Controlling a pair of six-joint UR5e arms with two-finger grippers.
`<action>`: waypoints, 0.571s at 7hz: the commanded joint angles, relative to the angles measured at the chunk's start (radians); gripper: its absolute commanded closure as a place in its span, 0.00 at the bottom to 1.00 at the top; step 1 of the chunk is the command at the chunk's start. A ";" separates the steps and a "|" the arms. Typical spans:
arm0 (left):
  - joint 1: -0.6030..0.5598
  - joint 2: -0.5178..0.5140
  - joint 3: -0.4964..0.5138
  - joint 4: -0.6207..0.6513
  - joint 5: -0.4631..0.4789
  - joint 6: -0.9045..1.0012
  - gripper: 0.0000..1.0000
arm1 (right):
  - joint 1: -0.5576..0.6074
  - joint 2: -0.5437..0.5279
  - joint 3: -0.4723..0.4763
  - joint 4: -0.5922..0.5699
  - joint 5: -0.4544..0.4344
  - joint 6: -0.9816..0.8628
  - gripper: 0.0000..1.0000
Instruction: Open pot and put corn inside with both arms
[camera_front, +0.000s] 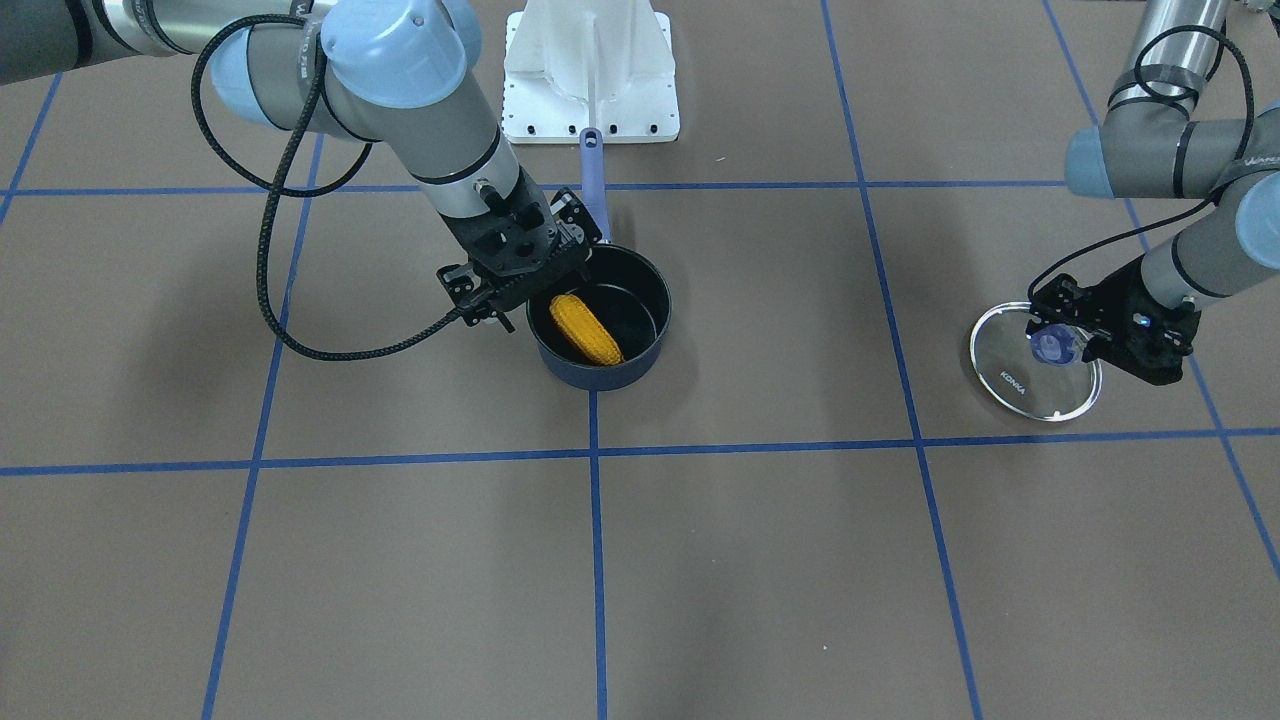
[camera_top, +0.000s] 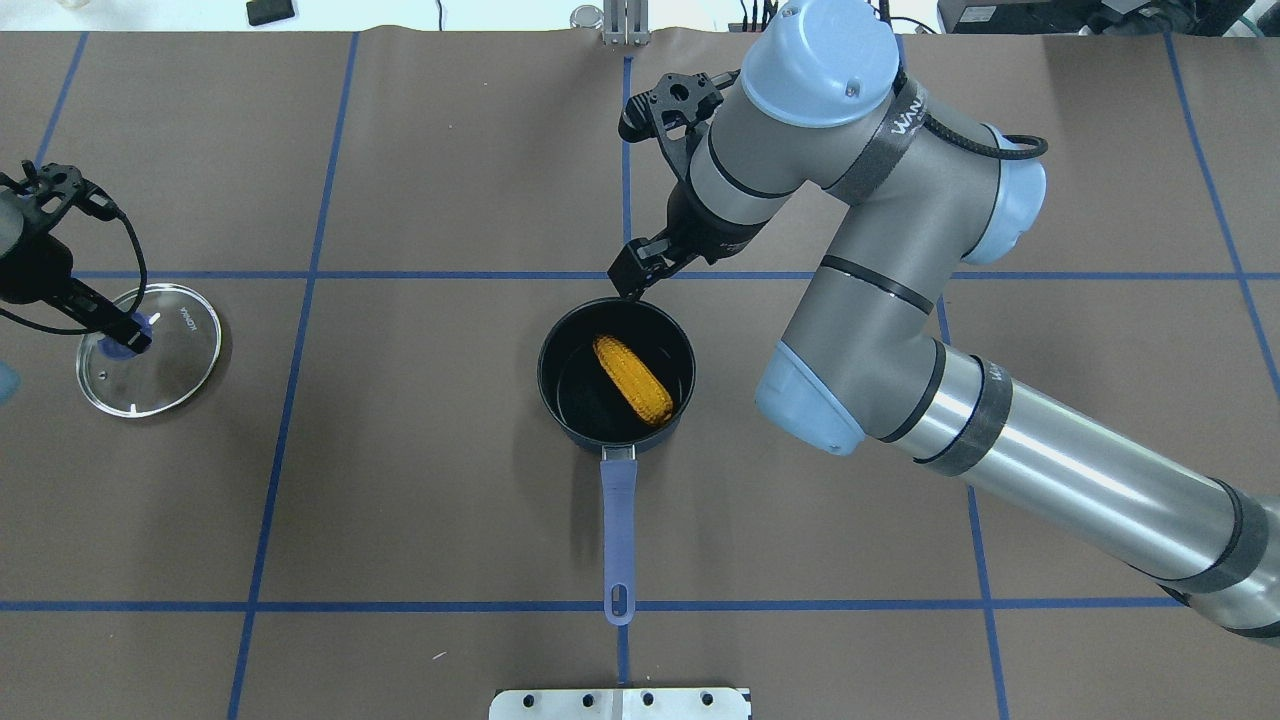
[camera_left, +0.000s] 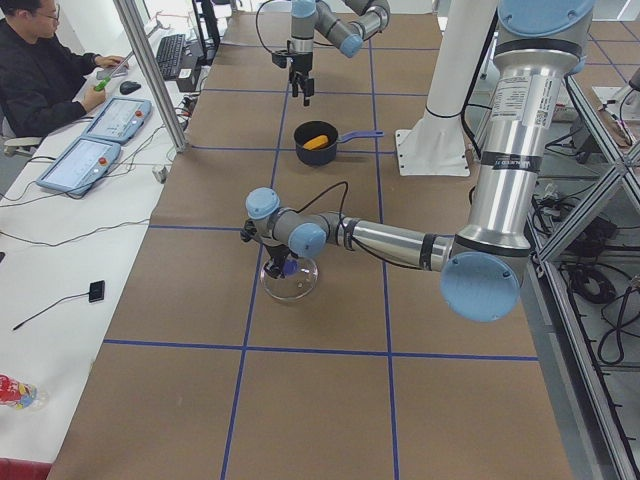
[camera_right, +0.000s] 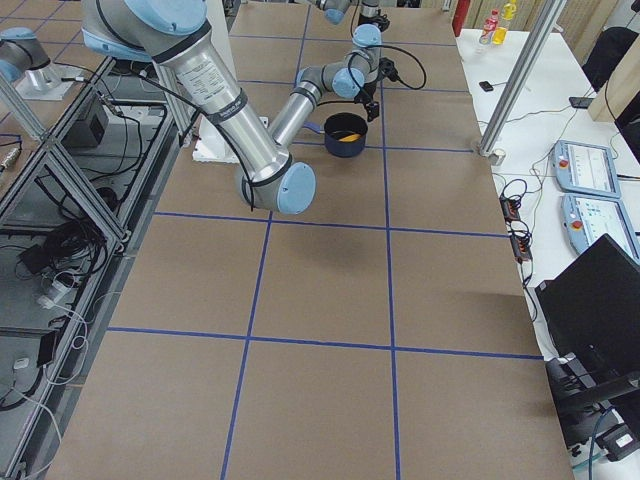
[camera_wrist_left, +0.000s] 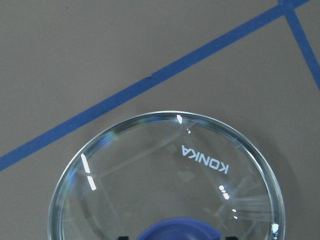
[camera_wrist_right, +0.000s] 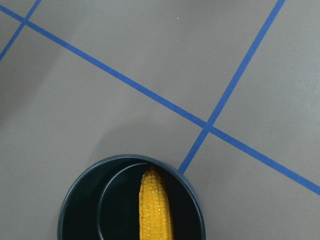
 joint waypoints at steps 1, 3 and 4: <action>0.002 0.000 0.001 0.000 0.000 -0.003 0.03 | 0.012 -0.051 -0.001 0.081 0.000 0.000 0.00; -0.005 -0.011 -0.015 0.001 0.000 -0.006 0.01 | 0.057 -0.057 0.003 0.091 0.047 0.011 0.00; -0.055 -0.015 -0.021 0.009 0.001 -0.006 0.01 | 0.130 -0.086 0.022 0.082 0.045 0.012 0.00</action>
